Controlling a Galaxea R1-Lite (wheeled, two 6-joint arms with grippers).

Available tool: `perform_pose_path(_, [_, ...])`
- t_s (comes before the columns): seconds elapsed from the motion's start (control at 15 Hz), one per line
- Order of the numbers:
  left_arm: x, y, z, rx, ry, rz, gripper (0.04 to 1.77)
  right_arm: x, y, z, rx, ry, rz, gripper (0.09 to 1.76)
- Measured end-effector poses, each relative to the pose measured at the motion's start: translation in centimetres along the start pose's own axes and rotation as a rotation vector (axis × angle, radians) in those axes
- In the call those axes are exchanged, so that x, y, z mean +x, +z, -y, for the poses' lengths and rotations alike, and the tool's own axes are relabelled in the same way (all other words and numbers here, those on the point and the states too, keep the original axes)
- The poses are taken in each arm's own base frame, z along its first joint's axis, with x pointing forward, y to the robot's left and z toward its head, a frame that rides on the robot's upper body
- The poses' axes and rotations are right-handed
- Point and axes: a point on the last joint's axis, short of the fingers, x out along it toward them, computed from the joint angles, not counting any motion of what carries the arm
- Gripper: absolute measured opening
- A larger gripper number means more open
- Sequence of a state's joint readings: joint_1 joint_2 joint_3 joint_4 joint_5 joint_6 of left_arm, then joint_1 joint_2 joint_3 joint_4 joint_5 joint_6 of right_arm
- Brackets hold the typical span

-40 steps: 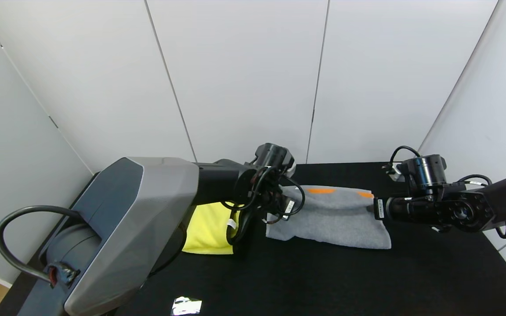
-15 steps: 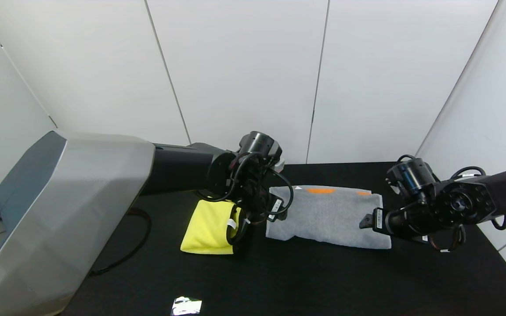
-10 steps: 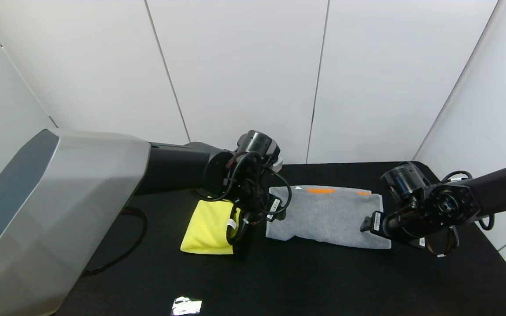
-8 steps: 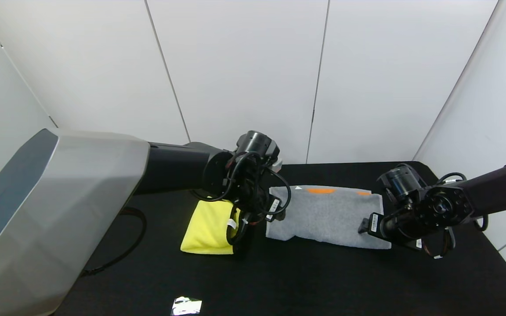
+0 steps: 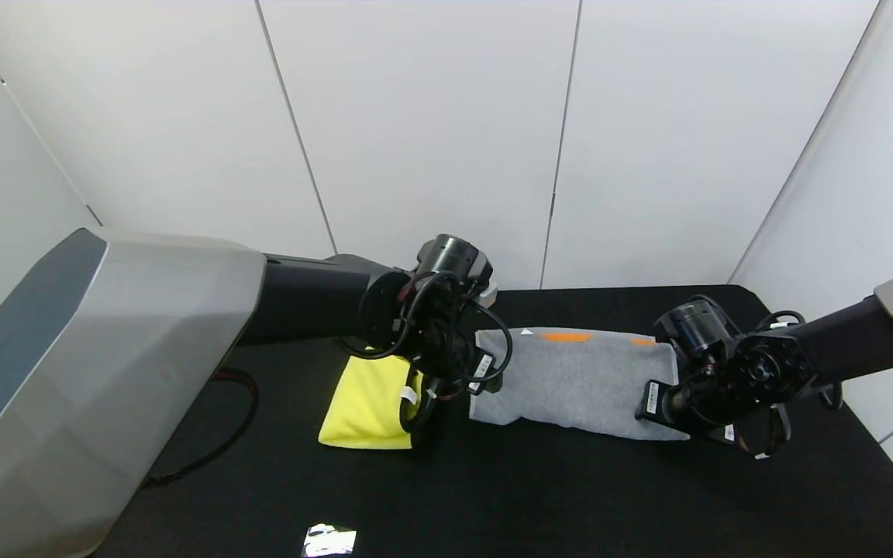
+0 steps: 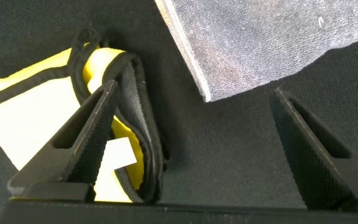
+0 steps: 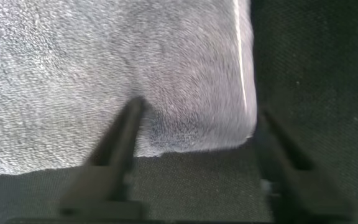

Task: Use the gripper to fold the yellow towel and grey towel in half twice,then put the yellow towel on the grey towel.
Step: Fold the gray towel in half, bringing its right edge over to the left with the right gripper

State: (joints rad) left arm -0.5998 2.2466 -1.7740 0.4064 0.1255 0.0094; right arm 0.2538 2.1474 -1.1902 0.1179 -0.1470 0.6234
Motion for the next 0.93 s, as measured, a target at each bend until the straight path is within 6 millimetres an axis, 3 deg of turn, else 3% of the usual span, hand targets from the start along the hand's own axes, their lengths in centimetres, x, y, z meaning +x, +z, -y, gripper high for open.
perform_pose_path(0.2, [-0.1, 0.0, -0.1, -0.002, 0.002, 0.000, 1.71, 0.0, 0.1, -0.1, 0.000, 0.001, 0.002, 0.79])
perform_pose_path(0.33, [-0.1, 0.0, -0.1, -0.002, 0.002, 0.001, 1.71, 0.0, 0.1, -0.1, -0.002, 0.003, 0.003, 0.12])
perform_pose_path(0.93, [-0.2, -0.1, -0.2, -0.005, 0.001, -0.001, 1.72, -2.0, 0.4, -0.1, -0.111, -0.105, 0.112, 0.12])
